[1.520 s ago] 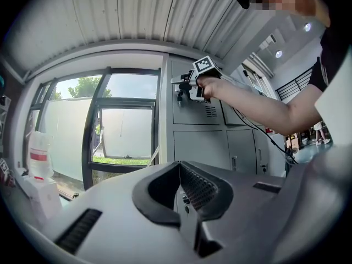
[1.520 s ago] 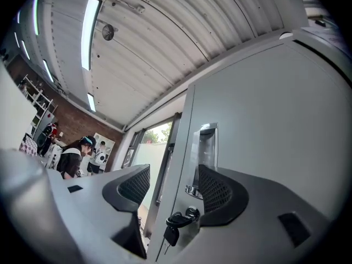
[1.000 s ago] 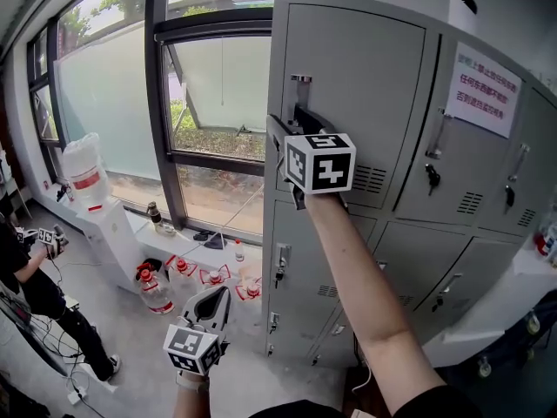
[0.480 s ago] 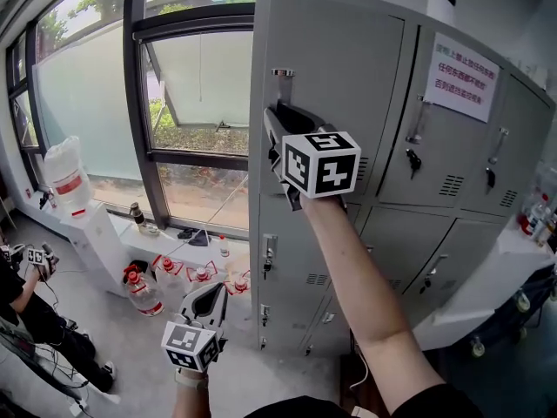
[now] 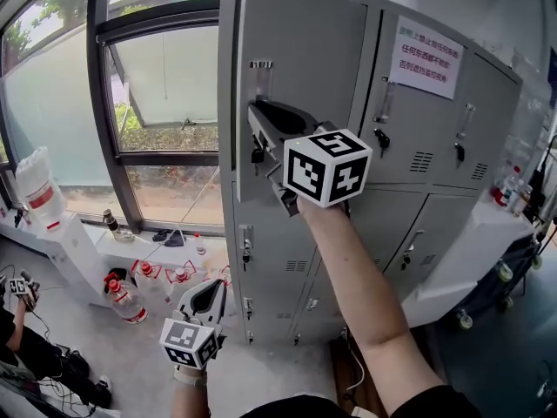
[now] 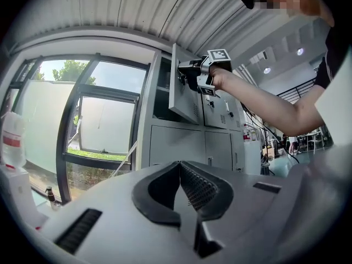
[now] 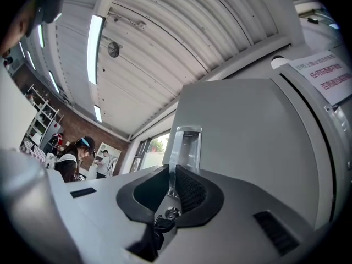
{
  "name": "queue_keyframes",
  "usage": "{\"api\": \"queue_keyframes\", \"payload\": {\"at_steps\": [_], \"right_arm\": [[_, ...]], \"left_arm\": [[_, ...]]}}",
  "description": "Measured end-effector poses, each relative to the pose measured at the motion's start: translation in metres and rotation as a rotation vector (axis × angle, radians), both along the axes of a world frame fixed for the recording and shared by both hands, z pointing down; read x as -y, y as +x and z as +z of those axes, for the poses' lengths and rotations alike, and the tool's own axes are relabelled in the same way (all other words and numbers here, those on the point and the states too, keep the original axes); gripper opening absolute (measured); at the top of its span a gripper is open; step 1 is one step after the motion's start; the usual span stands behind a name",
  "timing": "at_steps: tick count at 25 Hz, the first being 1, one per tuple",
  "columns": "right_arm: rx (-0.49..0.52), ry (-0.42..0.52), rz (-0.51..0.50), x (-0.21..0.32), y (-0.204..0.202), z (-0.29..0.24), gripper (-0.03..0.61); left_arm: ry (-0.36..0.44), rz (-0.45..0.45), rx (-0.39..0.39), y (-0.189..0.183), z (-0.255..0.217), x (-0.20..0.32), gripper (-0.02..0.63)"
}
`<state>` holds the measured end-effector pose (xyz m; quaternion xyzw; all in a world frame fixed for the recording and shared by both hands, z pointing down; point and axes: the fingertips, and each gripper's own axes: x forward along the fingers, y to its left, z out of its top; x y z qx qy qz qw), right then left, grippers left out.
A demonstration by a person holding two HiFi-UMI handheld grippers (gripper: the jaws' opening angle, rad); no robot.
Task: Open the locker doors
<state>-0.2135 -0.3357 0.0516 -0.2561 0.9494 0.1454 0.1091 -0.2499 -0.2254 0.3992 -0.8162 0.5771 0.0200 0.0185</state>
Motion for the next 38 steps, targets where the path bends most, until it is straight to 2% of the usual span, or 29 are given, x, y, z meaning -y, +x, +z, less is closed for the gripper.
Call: {"api": "queue_keyframes", "payload": {"at_steps": [5, 13, 18, 22, 26, 29, 33, 38], "right_arm": [[0.012, -0.008, -0.072, -0.024, 0.025, -0.001, 0.057], [-0.017, 0.029, -0.095, -0.051, 0.065, 0.000, 0.026], [-0.004, 0.013, -0.099, -0.057, 0.090, 0.008, 0.026], [0.027, -0.007, -0.090, -0.060, 0.111, 0.012, 0.026], [0.030, -0.009, -0.049, -0.060, 0.133, 0.020, 0.026], [0.033, -0.017, -0.005, -0.055, 0.154, 0.026, 0.026], [0.043, -0.034, 0.055, -0.051, 0.187, 0.038, 0.026], [0.053, -0.056, 0.146, -0.043, 0.238, 0.054, 0.026]], "left_arm": [[0.004, 0.044, 0.007, 0.023, -0.002, 0.006, 0.018], [0.028, 0.060, -0.004, 0.069, -0.015, 0.016, 0.018], [0.071, 0.034, -0.021, 0.083, -0.036, 0.022, 0.018], [0.135, -0.002, -0.023, 0.083, -0.062, 0.027, 0.018], [0.228, -0.061, -0.055, 0.073, -0.108, 0.035, 0.018], [0.280, -0.048, -0.054, 0.076, -0.133, 0.046, 0.018], [0.323, -0.037, -0.051, 0.085, -0.157, 0.055, 0.017], [0.342, -0.003, -0.057, 0.104, -0.165, 0.058, 0.017]]}}
